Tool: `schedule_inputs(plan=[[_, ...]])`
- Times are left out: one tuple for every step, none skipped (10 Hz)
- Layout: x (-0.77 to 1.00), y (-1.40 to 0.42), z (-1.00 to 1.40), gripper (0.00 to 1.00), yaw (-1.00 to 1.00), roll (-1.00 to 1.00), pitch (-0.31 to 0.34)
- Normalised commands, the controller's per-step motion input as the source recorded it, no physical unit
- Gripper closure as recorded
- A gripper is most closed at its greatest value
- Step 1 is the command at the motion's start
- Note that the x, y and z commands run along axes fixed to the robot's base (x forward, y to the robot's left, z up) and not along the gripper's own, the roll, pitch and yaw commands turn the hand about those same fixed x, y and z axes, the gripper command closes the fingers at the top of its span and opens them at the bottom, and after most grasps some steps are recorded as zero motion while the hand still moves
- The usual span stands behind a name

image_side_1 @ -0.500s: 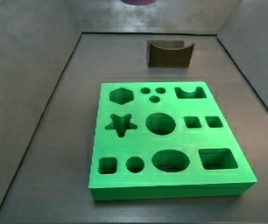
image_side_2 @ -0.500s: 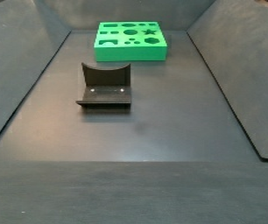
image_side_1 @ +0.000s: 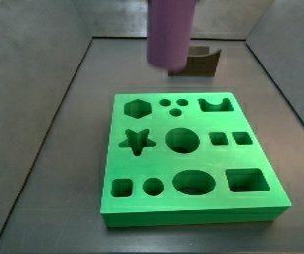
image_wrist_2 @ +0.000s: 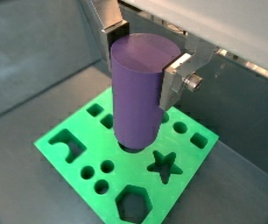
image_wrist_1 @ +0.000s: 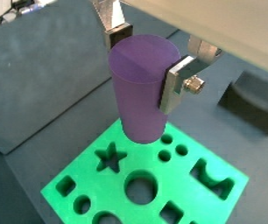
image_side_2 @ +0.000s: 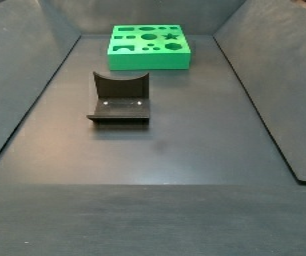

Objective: Insert the round object.

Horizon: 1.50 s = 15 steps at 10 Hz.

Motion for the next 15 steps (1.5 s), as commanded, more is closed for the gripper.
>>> schedule_inputs(plan=[[-0.23,0.0,-0.89,1.0,0.03,-0.23,-0.063],[0.0,-0.13,-0.93,1.0,0.0,-0.02,-0.06],[0.16,-0.31,-0.71,1.0,0.0,0.0,-0.04],[0.36,-0.4,-0.62,1.0,0.0,0.0,0.0],[0.37,-0.31,-0.49,1.0,0.0,0.0,0.0],[0.32,-0.16,-0.39,1.0,0.0,0.16,0.0],[0.21,-0.04,-0.3,1.0,0.0,0.25,0.0],[0.1,0.0,-0.25,1.0,0.0,0.18,0.0],[0.16,-0.01,-0.28,1.0,0.0,0.1,0.0],[0.25,-0.07,-0.33,1.0,0.0,0.03,0.0],[0.33,-0.1,-0.34,1.0,0.0,0.01,0.0],[0.31,-0.11,-0.29,1.0,0.0,0.01,0.0],[0.11,-0.04,-0.25,1.0,0.0,0.09,0.0],[-0.08,-0.09,-0.28,1.0,0.0,0.11,-0.091],[-0.12,-0.14,-0.27,1.0,0.0,0.07,-0.117]])
